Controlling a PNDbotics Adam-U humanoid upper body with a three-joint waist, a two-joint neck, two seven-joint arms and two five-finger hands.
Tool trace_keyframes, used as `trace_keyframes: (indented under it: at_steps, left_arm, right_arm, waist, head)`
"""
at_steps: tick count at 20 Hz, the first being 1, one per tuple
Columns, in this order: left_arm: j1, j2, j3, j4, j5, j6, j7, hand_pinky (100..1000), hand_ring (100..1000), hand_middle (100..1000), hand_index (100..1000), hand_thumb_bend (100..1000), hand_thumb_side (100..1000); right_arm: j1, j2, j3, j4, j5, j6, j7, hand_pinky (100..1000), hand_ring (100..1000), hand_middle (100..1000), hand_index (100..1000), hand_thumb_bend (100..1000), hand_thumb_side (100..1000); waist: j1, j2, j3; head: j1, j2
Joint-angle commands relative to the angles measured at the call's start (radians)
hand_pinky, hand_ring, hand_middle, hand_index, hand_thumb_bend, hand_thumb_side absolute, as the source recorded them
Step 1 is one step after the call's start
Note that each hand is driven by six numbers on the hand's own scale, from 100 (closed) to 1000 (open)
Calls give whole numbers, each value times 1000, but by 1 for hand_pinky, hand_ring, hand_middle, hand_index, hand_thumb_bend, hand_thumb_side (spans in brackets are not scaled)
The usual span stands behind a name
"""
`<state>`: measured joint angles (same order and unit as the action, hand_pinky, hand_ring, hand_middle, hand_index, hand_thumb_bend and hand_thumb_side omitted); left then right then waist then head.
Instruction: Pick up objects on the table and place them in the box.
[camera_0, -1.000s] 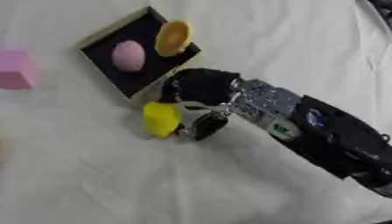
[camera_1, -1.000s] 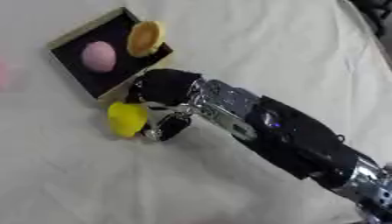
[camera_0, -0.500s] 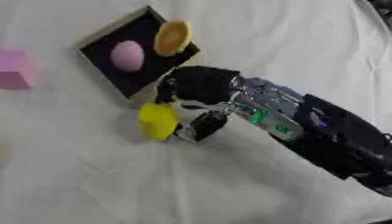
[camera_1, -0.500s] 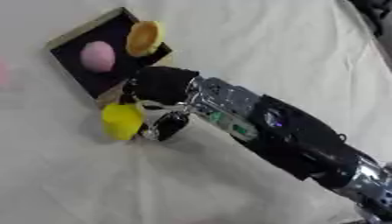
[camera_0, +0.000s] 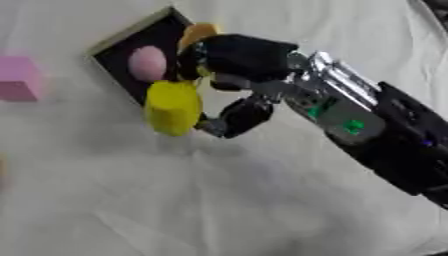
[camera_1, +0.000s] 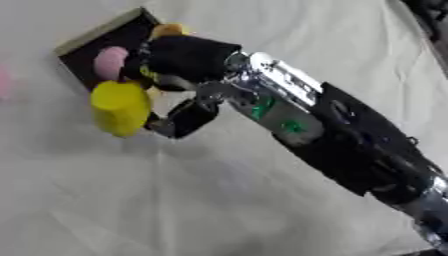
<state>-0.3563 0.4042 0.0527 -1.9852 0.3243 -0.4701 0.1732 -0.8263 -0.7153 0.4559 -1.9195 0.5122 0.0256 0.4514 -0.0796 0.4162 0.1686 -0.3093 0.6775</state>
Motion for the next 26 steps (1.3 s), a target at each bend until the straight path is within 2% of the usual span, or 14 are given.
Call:
trace_keyframes:
  at_steps: [1,4,10,19,25,26]
  left_arm:
    - [-15,25,0,-15,3,-1,-1,694,728,604,787,100,594]
    - [-19,27,-1,-15,4,0,-2,694,728,604,787,100,595]
    - [-31,31,-3,-15,4,-1,-5,693,729,604,787,100,594]
    - [-68,41,-15,-15,10,-4,-22,692,730,603,787,100,593]
    - [-82,44,-19,-15,13,-5,-29,692,730,602,786,100,593]
    - [-85,45,-20,-15,14,-5,-30,692,730,602,786,100,593]
  right_arm:
    - [-48,-58,-48,-8,-90,23,-2,860,779,586,725,100,222]
    - [-84,-74,-51,58,-117,16,-2,862,786,592,730,100,228]
    - [-140,-55,-68,191,-114,-4,-40,863,792,595,734,100,221]
    - [-216,-17,-114,420,30,-94,-202,852,805,616,751,100,220]
    - [-241,17,-130,538,96,-156,-242,855,836,673,796,100,256]
    - [-241,20,-131,554,111,-162,-243,856,841,686,804,100,193]
  waist:
    - [1,-33,3]
    - [-6,-31,8]
    - [-15,-17,21]
    - [-40,28,67]
    - [-50,46,87]
    - [-52,47,90]
  head:
    - [3,5]
    - [0,0]
    - [-6,-15]
    - [-43,-54]
    - [-67,-63]
    - [-69,-64]
